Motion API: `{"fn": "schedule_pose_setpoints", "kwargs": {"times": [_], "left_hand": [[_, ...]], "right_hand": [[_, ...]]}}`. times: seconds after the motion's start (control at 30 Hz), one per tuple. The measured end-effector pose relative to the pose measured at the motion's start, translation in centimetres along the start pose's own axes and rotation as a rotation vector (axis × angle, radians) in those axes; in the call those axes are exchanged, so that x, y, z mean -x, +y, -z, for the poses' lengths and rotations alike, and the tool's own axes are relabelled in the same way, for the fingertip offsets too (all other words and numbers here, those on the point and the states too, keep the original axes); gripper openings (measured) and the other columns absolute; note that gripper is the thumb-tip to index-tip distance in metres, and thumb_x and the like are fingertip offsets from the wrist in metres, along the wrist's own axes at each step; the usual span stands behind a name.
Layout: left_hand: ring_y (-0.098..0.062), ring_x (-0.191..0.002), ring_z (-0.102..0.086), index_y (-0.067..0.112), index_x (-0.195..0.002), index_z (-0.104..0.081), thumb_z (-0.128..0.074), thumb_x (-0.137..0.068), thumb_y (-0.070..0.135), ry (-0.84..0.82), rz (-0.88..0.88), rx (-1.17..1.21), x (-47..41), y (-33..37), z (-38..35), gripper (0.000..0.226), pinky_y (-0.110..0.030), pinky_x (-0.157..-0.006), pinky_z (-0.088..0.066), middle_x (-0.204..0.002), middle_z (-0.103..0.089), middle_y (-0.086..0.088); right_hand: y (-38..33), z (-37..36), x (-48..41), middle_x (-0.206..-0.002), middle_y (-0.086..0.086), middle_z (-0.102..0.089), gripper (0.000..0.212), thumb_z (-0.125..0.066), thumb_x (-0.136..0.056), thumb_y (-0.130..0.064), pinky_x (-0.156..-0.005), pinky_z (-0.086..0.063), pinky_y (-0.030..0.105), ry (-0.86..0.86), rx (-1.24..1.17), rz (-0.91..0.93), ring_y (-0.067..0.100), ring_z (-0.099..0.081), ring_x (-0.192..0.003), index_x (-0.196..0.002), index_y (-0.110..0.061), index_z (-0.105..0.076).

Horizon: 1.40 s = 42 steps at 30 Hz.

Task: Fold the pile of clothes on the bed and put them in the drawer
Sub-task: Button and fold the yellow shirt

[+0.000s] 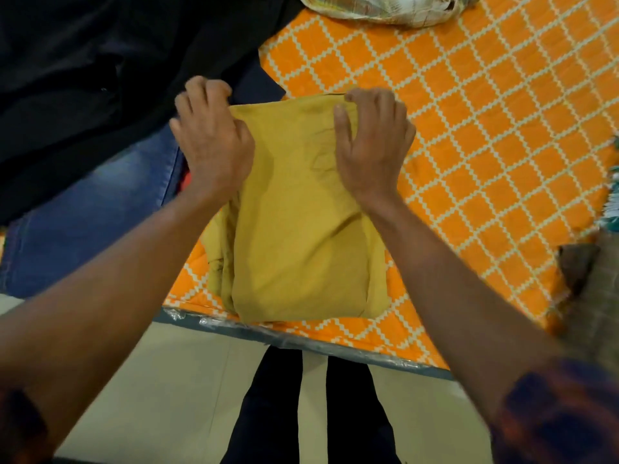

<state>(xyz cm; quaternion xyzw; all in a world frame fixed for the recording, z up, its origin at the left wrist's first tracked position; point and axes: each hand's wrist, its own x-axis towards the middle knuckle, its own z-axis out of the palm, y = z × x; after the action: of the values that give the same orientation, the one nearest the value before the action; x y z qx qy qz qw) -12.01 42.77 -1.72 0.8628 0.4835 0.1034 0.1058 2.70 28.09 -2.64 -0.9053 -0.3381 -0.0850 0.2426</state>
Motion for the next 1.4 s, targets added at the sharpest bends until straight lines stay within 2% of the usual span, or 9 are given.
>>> {"fn": "schedule_pose_setpoints", "kwargs": {"times": [0.17,0.33,0.47,0.67,0.8,0.9,1.17,1.27,1.4], "left_hand": [[-0.032,-0.131,-0.047,0.019,-0.145,-0.049,-0.045,-0.098,0.033,-0.281,-0.390,0.284,7.7,2.9,-1.3,0.049,-0.050,-0.106,-0.039,-0.144,-0.052,-0.010],[-0.031,-0.154,-0.005,0.033,-0.160,-0.010,-0.020,-0.102,0.060,-0.459,-0.047,0.000,7.8,0.4,-4.7,0.065,-0.060,-0.121,-0.004,-0.168,-0.008,-0.006],[-0.024,-0.155,0.004,0.025,-0.161,-0.004,-0.017,-0.102,0.059,-0.442,0.040,-0.071,5.5,-0.2,-5.4,0.069,-0.061,-0.119,-0.001,-0.169,0.004,-0.006],[-0.032,-0.155,0.004,0.021,-0.161,-0.009,-0.020,-0.102,0.059,-0.286,-0.020,-0.071,6.9,1.5,-3.4,0.071,-0.062,-0.119,0.004,-0.168,-0.001,-0.008],[-0.028,-0.155,-0.002,0.032,-0.160,-0.012,-0.023,-0.104,0.054,-0.267,-0.174,-0.001,13.2,3.0,-1.1,0.062,-0.060,-0.120,-0.003,-0.169,-0.006,-0.002],[-0.028,-0.155,0.000,0.035,-0.160,-0.010,-0.020,-0.100,0.054,-0.426,-0.145,-0.025,17.1,1.6,-1.6,0.063,-0.062,-0.120,-0.008,-0.169,-0.003,0.001],[-0.031,-0.155,0.005,0.025,-0.161,-0.004,-0.021,-0.105,0.052,-0.346,0.179,-0.015,16.2,-1.3,-3.0,0.065,-0.060,-0.121,0.003,-0.169,0.001,-0.004],[-0.031,-0.155,-0.002,0.022,-0.161,-0.015,-0.029,-0.104,0.051,-0.239,-0.106,-0.031,18.2,-0.6,-1.8,0.065,-0.058,-0.122,0.000,-0.168,-0.006,-0.008],[-0.031,-0.154,-0.014,0.023,-0.158,-0.027,-0.032,-0.103,0.055,-0.259,-0.528,-0.093,22.4,0.0,-1.1,0.064,-0.060,-0.119,-0.017,-0.166,-0.017,-0.009]], "right_hand": [[-2.4,3.6,11.1,-0.148,0.013,-0.051,0.036,-0.046,-0.105,-0.036,-0.114,-0.035,0.044,-0.189,-0.209,0.006,0.033,-0.045,-0.138,-0.127,-0.014,-0.065],[-0.3,1.3,11.1,-0.164,0.007,-0.032,0.053,-0.035,-0.103,-0.051,-0.119,-0.024,0.058,-0.409,-0.051,-0.008,0.028,-0.025,-0.153,-0.146,-0.027,-0.051],[2.9,-2.6,5.8,-0.170,0.001,-0.014,0.061,-0.027,-0.102,-0.062,-0.120,-0.013,0.062,-0.540,0.066,-0.079,0.026,-0.013,-0.156,-0.158,-0.039,-0.028],[4.5,-2.1,0.6,-0.169,0.004,-0.018,0.061,-0.027,-0.104,-0.057,-0.121,-0.014,0.061,-0.506,0.056,-0.159,0.028,-0.013,-0.156,-0.159,-0.032,-0.027],[0.4,2.0,5.8,-0.161,0.009,-0.037,0.053,-0.036,-0.104,-0.046,-0.117,-0.028,0.055,-0.271,-0.095,0.111,0.029,-0.033,-0.150,-0.150,-0.023,-0.048],[-0.6,3.6,12.6,-0.166,0.005,-0.028,0.052,-0.037,-0.104,-0.046,-0.120,-0.023,0.054,-0.477,-0.100,0.345,0.026,-0.025,-0.153,-0.154,-0.031,-0.040],[7.4,2.2,10.6,-0.168,0.006,-0.020,0.060,-0.037,-0.102,-0.047,-0.116,-0.024,0.062,-0.556,0.146,-0.030,0.031,-0.020,-0.153,-0.160,-0.035,-0.023],[5.3,3.9,11.6,-0.165,0.009,-0.028,0.057,-0.042,-0.102,-0.044,-0.115,-0.033,0.053,-0.433,0.000,0.073,0.032,-0.030,-0.150,-0.157,-0.026,-0.036],[3.6,5.7,16.9,-0.169,0.003,-0.019,0.059,-0.040,-0.101,-0.050,-0.121,-0.021,0.055,-0.591,0.007,0.301,0.026,-0.017,-0.155,-0.157,-0.032,-0.034]]}}
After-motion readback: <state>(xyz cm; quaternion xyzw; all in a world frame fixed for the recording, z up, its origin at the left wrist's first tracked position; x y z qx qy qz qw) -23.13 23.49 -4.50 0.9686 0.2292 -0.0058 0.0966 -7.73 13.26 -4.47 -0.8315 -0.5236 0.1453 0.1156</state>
